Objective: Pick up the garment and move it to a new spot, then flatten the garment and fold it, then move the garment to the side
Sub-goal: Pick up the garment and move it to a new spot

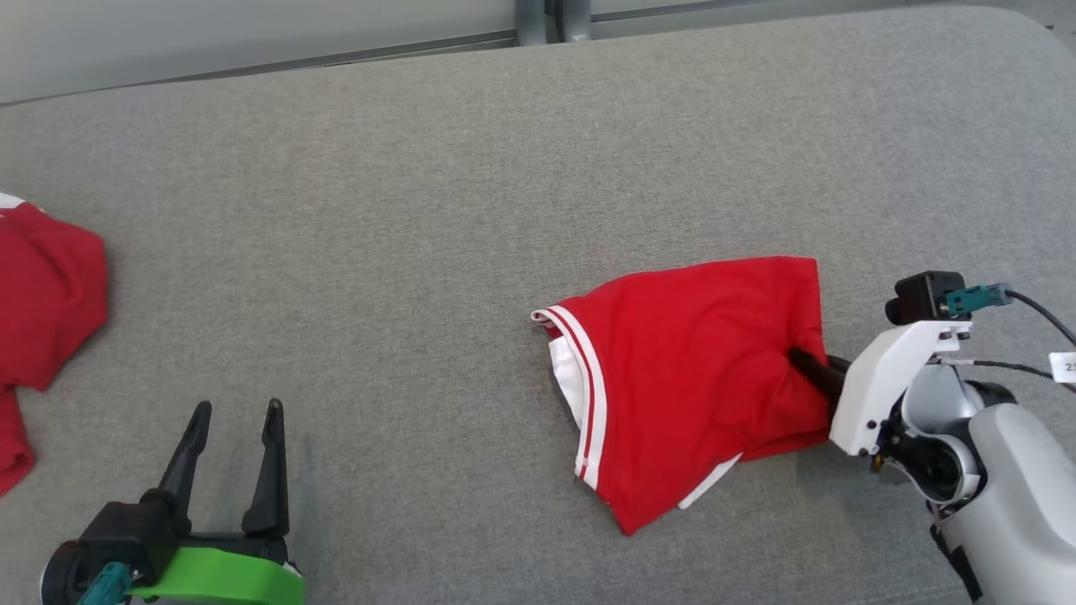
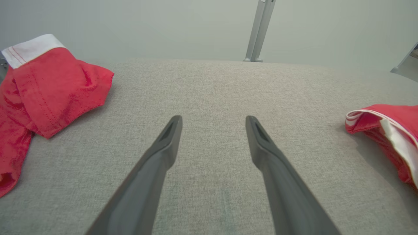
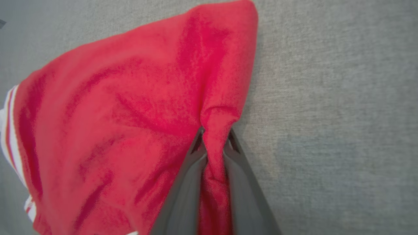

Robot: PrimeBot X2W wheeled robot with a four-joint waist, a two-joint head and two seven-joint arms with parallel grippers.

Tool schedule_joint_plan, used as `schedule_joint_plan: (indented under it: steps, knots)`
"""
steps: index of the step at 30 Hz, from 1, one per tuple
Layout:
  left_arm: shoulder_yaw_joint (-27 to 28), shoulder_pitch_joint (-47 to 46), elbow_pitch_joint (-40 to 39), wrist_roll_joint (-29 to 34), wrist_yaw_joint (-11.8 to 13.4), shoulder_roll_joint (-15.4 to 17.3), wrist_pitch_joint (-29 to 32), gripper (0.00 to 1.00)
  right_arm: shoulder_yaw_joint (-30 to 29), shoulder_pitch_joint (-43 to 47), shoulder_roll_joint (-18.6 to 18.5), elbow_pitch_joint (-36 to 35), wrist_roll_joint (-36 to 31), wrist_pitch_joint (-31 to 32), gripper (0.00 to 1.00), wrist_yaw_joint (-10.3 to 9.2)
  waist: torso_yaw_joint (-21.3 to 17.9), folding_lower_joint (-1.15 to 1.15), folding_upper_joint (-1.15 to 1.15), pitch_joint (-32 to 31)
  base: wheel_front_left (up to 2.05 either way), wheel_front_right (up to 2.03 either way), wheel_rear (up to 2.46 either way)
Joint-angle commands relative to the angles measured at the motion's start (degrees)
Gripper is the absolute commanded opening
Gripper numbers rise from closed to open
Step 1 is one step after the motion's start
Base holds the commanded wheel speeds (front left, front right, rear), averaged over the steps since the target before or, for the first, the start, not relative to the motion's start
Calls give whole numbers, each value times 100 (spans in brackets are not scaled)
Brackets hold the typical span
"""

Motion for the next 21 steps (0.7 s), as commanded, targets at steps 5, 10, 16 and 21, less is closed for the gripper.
schedule_joint_plan:
  steps: [5,10,16,21]
  knots:
    - [105,-208,-244,56,115,143,25,100,169,-585,-580,84,-124,-519,0,-1,-648,0,15,358,0,0,0]
    - [34,-365,-424,48,70,186,220,100,341,-1477,-917,746,-540,-1219,0,-1,-1156,0,15,741,0,0,0]
    - [-119,-558,-611,195,52,315,473,100,215,-2269,-1185,1629,-797,-1791,0,-2,-1401,0,15,1122,0,0,0]
    - [-204,-678,-786,285,94,349,600,100,103,-2628,-1354,2150,-950,-2136,0,-1,-1365,0,15,1370,0,0,0]
